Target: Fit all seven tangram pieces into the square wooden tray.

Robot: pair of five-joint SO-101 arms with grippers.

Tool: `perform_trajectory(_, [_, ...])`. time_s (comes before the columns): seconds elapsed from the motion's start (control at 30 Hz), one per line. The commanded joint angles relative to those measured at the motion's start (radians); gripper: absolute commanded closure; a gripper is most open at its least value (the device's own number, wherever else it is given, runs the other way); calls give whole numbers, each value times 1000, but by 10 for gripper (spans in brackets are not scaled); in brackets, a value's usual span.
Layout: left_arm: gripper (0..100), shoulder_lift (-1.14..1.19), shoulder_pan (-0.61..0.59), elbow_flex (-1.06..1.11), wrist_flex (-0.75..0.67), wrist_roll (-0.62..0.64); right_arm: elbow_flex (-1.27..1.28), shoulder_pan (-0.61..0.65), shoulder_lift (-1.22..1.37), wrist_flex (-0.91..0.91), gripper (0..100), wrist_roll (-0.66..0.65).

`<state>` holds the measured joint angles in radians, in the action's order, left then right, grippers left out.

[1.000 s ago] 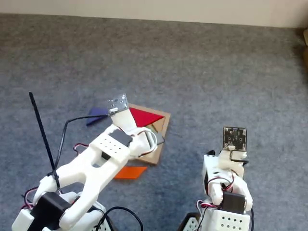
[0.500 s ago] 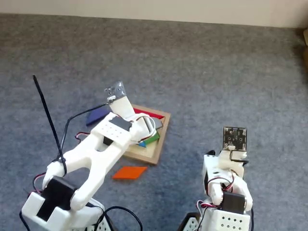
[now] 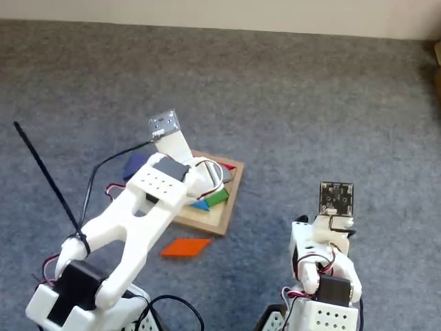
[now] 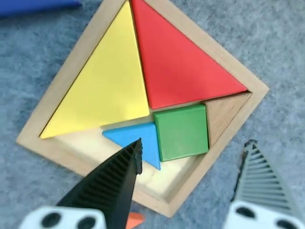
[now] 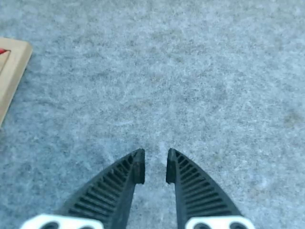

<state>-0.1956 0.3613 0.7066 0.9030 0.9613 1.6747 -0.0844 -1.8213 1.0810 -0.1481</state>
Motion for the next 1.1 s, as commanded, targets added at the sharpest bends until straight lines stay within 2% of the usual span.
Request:
perform_trajectory(0.0, [681,-45,28,31,9,-5,119,-12,-8,5,907,-2])
perform_trajectory(0.1, [681,-44,48,62,-12,-5,119,-12,-8,5,907,-2])
perform_trajectory(0.37, [681,-42,-2,142,-207,-11,119,-12,-8,5,907,-2])
perform_trajectory(0.53, [681,-42,-41,124,-210,-12,119,-12,-8,5,907,-2])
perform_trajectory(1.07, [681,-104,-54,77,-189,-12,119,-12,-8,5,907,-2])
